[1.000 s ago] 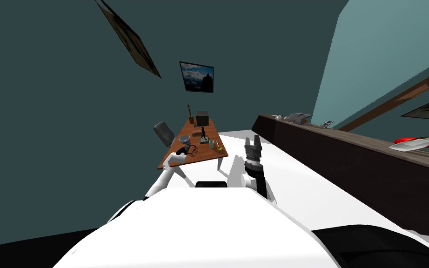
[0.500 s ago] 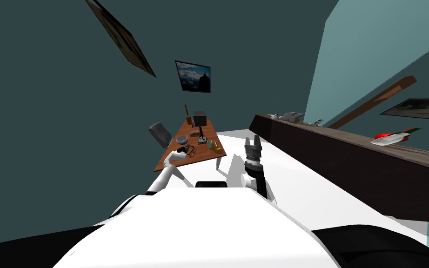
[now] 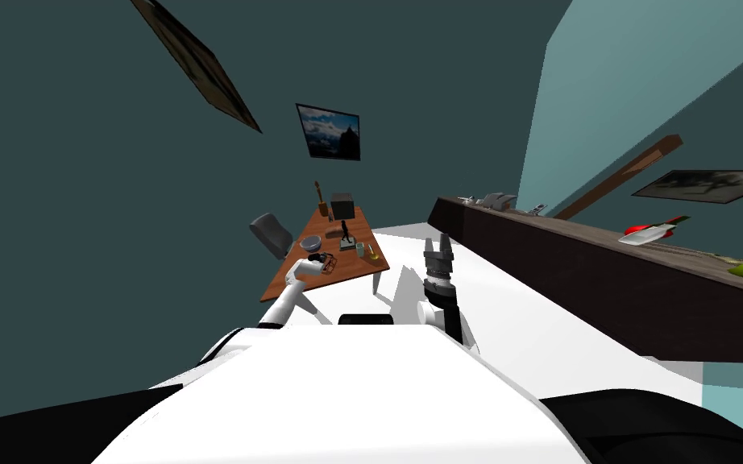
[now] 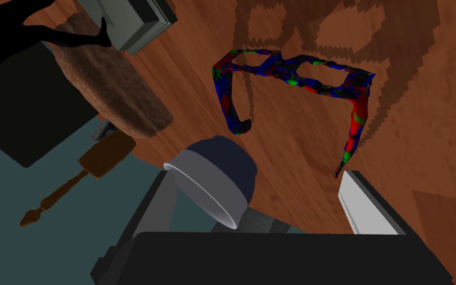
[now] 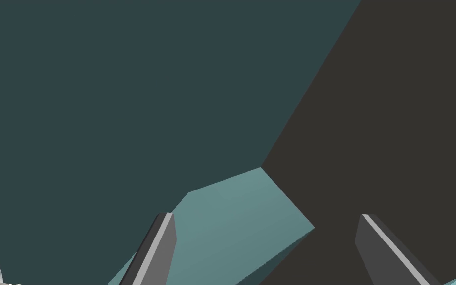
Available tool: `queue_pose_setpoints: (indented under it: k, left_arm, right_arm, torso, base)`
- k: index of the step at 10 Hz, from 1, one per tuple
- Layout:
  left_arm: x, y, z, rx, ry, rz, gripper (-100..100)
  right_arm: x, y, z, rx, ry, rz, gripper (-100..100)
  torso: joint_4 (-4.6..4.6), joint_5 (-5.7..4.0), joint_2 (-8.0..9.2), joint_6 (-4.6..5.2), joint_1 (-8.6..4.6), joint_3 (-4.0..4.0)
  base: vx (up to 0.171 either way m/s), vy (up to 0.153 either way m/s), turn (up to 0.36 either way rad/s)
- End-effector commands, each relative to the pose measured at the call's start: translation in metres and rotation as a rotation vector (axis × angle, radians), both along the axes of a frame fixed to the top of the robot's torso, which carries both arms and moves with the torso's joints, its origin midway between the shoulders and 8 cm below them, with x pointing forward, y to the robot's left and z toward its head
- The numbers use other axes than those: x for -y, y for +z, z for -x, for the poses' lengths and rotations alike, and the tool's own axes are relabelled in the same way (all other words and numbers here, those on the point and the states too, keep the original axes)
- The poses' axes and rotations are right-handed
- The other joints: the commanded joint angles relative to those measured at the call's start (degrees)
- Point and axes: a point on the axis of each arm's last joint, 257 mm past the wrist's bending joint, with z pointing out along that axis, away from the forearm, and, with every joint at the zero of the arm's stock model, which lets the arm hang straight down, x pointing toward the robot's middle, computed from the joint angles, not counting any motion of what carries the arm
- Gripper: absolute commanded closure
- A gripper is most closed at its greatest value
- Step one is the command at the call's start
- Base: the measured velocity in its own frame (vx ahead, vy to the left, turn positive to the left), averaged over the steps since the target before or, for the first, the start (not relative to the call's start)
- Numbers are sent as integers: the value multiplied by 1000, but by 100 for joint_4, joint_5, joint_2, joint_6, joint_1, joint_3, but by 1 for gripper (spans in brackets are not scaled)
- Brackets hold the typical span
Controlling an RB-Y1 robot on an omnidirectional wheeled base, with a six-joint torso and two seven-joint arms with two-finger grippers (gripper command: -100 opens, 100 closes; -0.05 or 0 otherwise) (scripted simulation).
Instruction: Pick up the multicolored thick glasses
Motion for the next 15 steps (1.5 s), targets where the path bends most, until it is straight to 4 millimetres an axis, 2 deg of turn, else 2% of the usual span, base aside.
queue_pose_setpoints:
  k: [1,6,8,10,11,12,15]
  left_arm:
    - [-9,-10,7,-61,22,-5,-100]
    - [-27,-33,27,-198,72,-13,-100]
    - [-38,-46,42,-279,99,-16,-100]
    - [-38,-46,42,-279,99,-16,-100]
    - [-44,-53,51,-317,112,-17,-100]
    - [-44,-53,51,-317,112,-17,-100]
    - [-56,-70,75,-412,140,-17,-100]
  right_arm:
    - [0,0,0,0,0,0,0]
    - [0,0,0,0,0,0,0]
    - [0,0,0,0,0,0,0]
    - [0,0,0,0,0,0,0]
    - [0,0,0,0,0,0,0]
    - [0,0,0,0,0,0,0]
    - [0,0,0,0,0,0,0]
  torso:
    - [0,0,0,0,0,0]
    - [0,1,1,0,3,1]
    - [0,0,0,0,0,0]
    - [0,1,3,1,0,1]
    - [0,0,2,0,0,1]
    - [0,1,1,-1,3,0]
    - [-1,2,-4,-1,6,-3]
  base:
    - [20,2,-48]
    - [14,-2,-55]
    - [19,6,-25]
    - [15,3,-27]
    - [20,12,1]
    - [23,7,-24]
    - [37,18,-15]
